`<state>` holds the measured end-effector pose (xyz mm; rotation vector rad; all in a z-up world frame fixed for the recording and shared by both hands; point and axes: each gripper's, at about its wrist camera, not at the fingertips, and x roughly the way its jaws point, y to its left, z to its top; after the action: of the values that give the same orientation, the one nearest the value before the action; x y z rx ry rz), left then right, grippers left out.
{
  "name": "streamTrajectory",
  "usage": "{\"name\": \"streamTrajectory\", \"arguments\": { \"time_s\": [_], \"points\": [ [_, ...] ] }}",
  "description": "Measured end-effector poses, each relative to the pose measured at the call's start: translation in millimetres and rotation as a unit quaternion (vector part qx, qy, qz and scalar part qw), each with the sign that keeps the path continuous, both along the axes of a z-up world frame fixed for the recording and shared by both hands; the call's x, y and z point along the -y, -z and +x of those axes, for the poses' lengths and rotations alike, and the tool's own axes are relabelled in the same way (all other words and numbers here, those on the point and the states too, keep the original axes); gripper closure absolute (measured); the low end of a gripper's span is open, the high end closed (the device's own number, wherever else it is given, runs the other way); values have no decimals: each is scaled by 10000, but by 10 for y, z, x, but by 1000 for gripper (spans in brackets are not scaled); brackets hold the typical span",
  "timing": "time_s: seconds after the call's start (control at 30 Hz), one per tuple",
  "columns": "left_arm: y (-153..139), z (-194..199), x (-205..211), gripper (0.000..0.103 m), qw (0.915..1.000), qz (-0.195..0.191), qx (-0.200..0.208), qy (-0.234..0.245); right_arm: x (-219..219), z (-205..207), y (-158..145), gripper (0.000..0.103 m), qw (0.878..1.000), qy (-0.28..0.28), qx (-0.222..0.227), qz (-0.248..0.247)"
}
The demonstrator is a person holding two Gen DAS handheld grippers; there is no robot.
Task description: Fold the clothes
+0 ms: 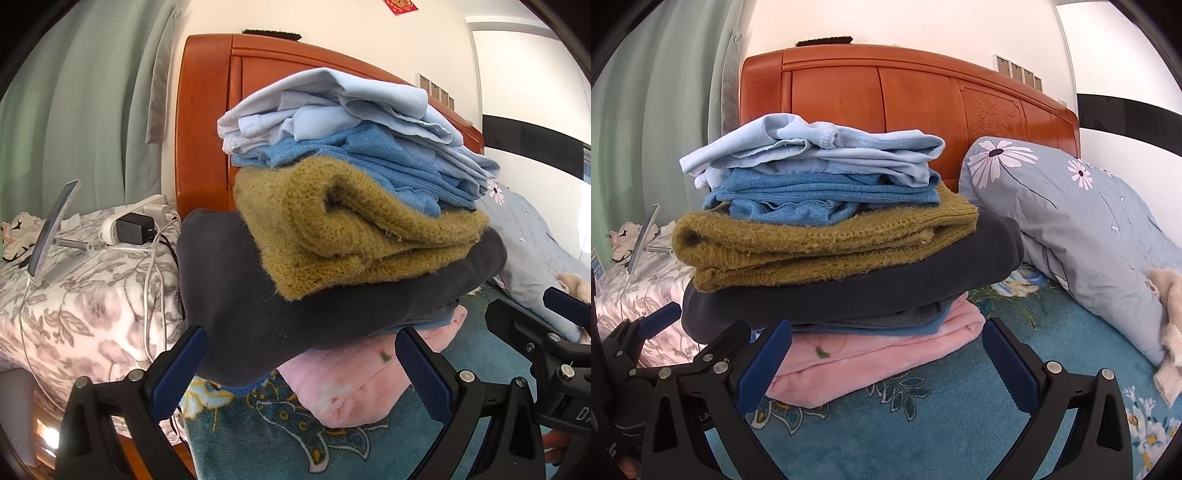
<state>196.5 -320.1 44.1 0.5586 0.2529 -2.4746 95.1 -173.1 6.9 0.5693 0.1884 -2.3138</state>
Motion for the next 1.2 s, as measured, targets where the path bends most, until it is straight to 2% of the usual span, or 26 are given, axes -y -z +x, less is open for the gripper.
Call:
{"name": "streamTrajectory", "arguments": {
  "time_s": [0.4,1.2],
  "points": [
    [15,-23,-23,0,9998,-140,67,-102,1,-11,7,0,9999,84,31,119],
    [41,-49,13,0,9999,-40,129,-76,-3,-27,30,0,9995,144,-37,285]
  ]
}}
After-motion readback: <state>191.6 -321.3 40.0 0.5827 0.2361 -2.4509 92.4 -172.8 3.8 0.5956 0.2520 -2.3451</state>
